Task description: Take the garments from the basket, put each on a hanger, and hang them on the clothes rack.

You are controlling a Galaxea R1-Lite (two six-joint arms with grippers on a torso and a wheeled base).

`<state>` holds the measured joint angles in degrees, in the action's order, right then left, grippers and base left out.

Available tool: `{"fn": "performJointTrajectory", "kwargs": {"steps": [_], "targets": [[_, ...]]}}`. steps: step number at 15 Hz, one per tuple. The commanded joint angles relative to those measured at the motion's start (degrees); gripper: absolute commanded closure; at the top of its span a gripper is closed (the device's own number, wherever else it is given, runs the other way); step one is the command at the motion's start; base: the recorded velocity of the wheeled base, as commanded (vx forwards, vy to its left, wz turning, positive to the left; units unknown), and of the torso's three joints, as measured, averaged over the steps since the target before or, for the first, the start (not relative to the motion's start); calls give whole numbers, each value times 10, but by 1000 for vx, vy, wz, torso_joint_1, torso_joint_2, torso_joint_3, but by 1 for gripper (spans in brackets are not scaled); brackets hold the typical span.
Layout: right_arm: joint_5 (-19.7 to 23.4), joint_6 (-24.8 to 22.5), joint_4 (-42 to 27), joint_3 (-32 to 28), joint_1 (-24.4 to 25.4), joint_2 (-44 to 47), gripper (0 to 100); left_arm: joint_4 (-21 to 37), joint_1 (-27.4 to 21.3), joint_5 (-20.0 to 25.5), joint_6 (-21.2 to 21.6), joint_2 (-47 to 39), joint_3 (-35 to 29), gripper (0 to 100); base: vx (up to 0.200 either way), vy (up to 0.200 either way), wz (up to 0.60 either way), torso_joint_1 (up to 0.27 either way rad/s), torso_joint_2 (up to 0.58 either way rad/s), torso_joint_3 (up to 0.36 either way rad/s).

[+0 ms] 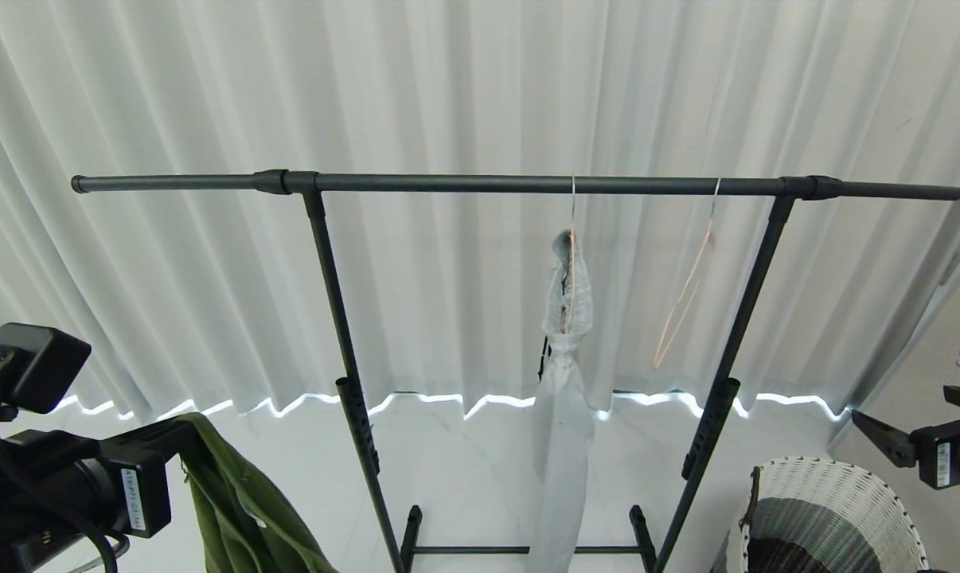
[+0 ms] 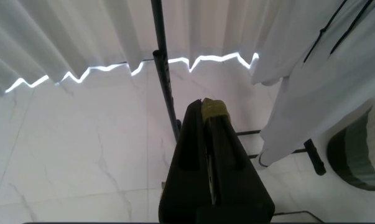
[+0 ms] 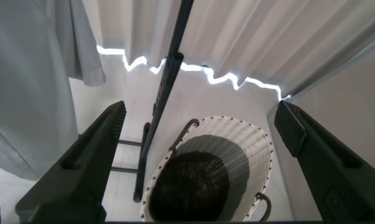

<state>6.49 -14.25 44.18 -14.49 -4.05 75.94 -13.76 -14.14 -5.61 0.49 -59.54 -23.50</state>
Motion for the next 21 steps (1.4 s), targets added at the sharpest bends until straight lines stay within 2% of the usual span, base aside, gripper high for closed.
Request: {"fn": "performJointTrajectory", "kwargs": {"steps": [1, 7, 17, 21], "targets": [[0, 0, 0, 0, 0, 0, 0, 0, 0, 0, 0, -1, -1, 100, 0, 0, 0, 0, 0, 0], [1, 3, 1, 21, 1, -12, 0, -3, 0, 0, 0, 1, -1, 100, 0, 0, 0, 0, 0, 0], [1, -1, 1, 22, 1, -11, 0, -3, 0, 0, 0, 1, -1, 100, 0, 0, 0, 0, 0, 0], [1, 0, 1, 22, 1, -11, 0, -3, 0, 0, 0, 1, 0, 100, 0, 0, 0, 190, -421, -228]]}}
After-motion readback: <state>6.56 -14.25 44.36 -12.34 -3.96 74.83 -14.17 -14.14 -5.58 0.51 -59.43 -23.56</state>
